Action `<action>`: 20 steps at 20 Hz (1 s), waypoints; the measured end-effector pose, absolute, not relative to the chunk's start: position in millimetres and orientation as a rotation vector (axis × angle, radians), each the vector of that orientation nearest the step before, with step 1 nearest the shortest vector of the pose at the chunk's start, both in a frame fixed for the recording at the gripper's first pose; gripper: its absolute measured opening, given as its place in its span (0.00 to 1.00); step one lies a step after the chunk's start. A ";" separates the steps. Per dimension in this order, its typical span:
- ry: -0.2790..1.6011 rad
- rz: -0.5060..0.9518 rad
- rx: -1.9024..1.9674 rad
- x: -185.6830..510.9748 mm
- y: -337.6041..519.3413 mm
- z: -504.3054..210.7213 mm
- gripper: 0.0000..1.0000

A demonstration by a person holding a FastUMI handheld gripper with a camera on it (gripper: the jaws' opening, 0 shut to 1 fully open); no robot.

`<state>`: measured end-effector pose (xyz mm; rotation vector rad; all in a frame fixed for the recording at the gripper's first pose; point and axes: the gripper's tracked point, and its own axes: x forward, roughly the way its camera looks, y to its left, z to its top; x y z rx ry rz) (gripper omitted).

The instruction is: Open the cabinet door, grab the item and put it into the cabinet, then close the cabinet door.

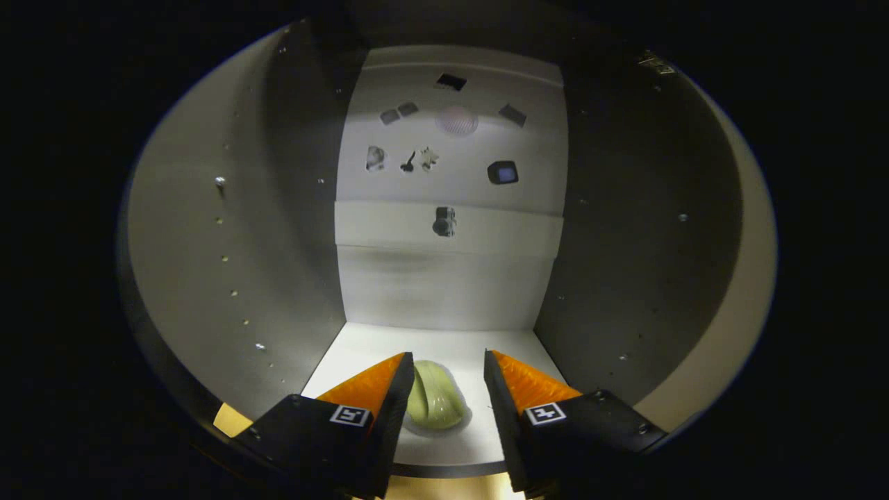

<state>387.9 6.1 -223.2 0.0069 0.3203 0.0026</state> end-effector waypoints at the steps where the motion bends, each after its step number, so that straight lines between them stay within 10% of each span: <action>1: 0.316 0.006 0.011 374.0 5.1 -218.7 0.69; 9: 0.193 0.021 0.007 273.3 3.4 -173.4 0.99; 20: 0.063 0.013 0.013 134.9 12.3 -130.4 0.98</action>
